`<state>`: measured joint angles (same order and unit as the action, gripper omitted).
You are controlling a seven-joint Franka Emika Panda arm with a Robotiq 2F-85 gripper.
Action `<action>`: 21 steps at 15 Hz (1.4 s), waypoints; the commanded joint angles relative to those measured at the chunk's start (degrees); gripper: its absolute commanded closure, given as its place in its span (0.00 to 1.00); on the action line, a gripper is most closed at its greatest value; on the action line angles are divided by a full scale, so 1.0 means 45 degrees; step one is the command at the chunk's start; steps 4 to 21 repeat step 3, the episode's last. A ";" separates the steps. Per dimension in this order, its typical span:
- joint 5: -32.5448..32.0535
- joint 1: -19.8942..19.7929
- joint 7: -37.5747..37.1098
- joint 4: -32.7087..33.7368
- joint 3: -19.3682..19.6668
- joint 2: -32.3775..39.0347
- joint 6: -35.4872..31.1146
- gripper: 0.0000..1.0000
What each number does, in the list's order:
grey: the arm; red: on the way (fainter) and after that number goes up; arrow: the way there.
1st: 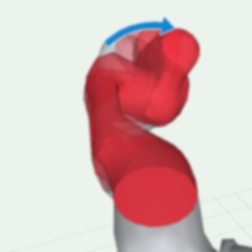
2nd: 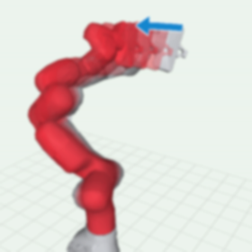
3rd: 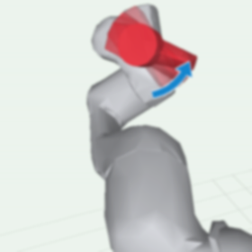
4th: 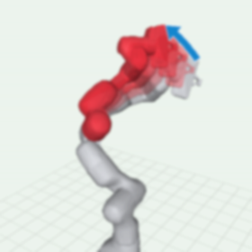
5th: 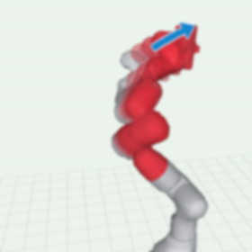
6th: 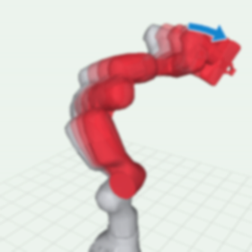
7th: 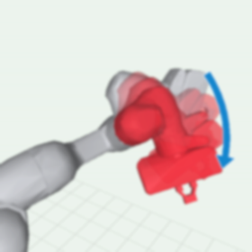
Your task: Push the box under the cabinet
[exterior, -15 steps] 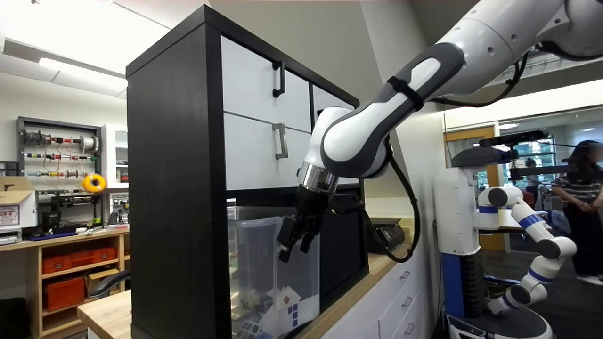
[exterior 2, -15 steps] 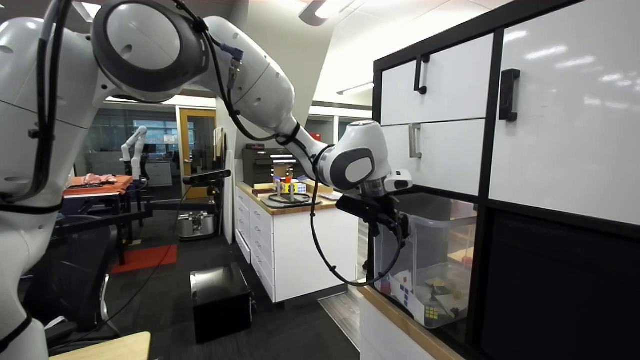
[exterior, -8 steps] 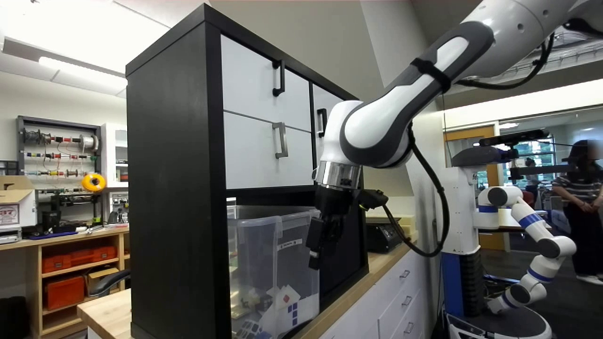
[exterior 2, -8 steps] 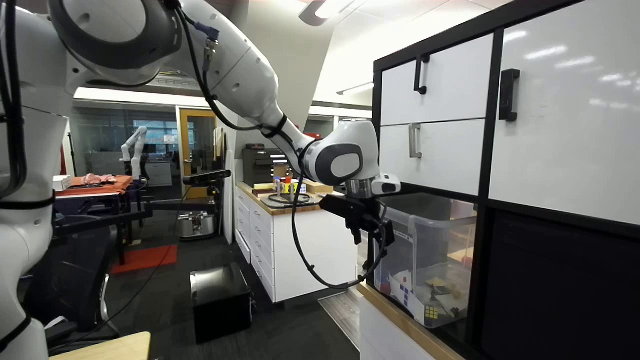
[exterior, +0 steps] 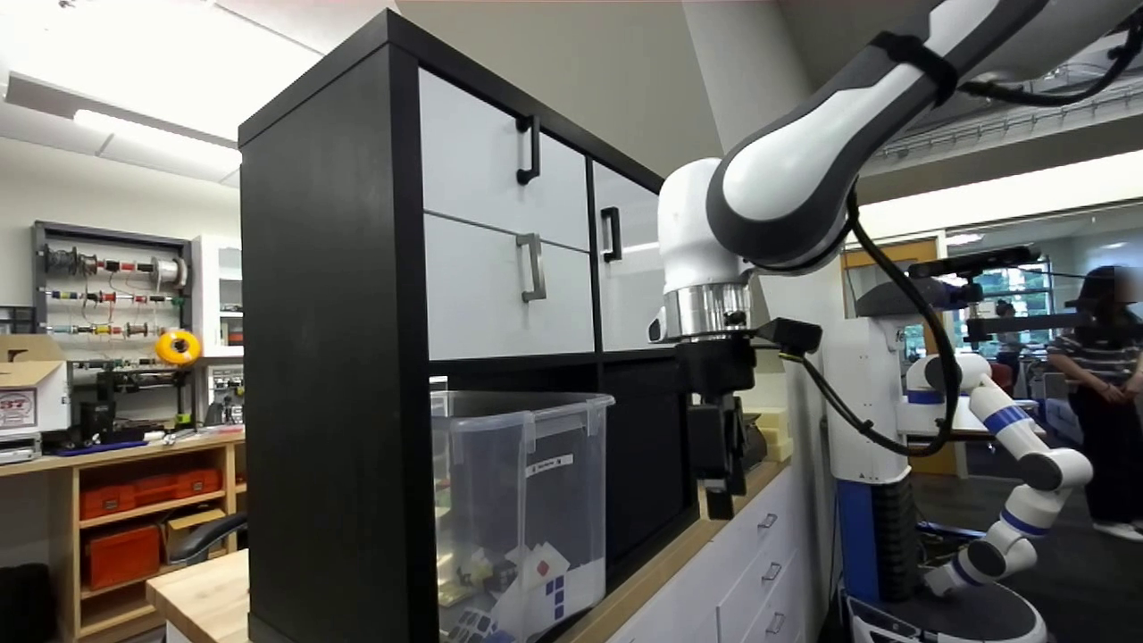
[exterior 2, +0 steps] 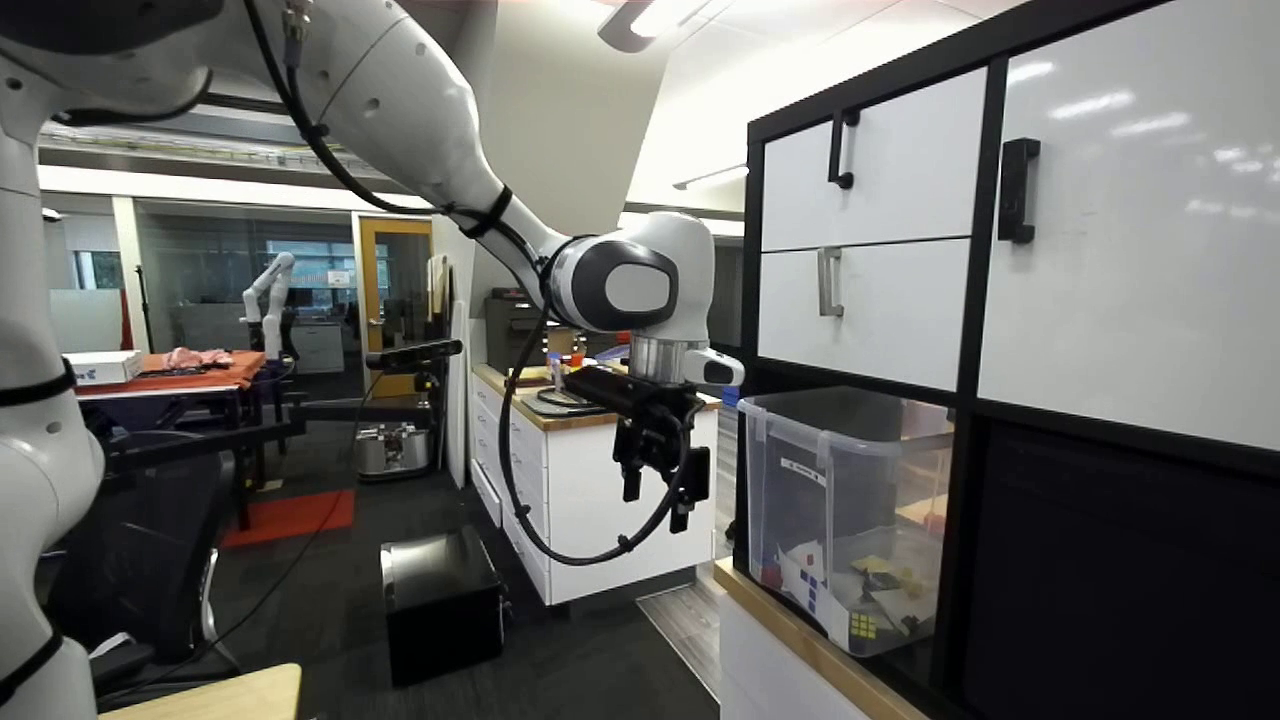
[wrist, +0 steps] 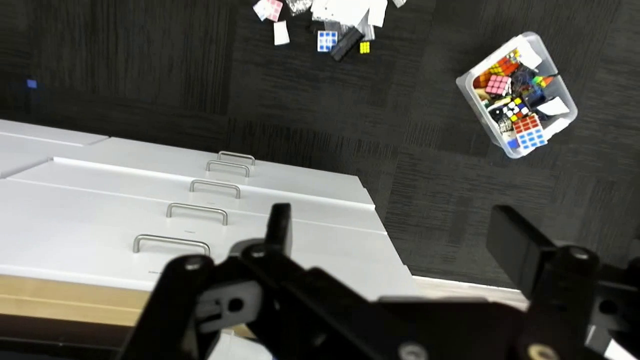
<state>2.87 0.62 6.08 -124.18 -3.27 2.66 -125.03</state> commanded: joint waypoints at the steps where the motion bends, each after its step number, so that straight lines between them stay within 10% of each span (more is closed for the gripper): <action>1: -0.0058 0.0104 -0.0107 -0.0178 0.0106 -0.0267 0.0209 0.00; 21: -0.0083 0.0110 -0.0145 -0.0450 0.0116 -0.0595 0.0251 0.00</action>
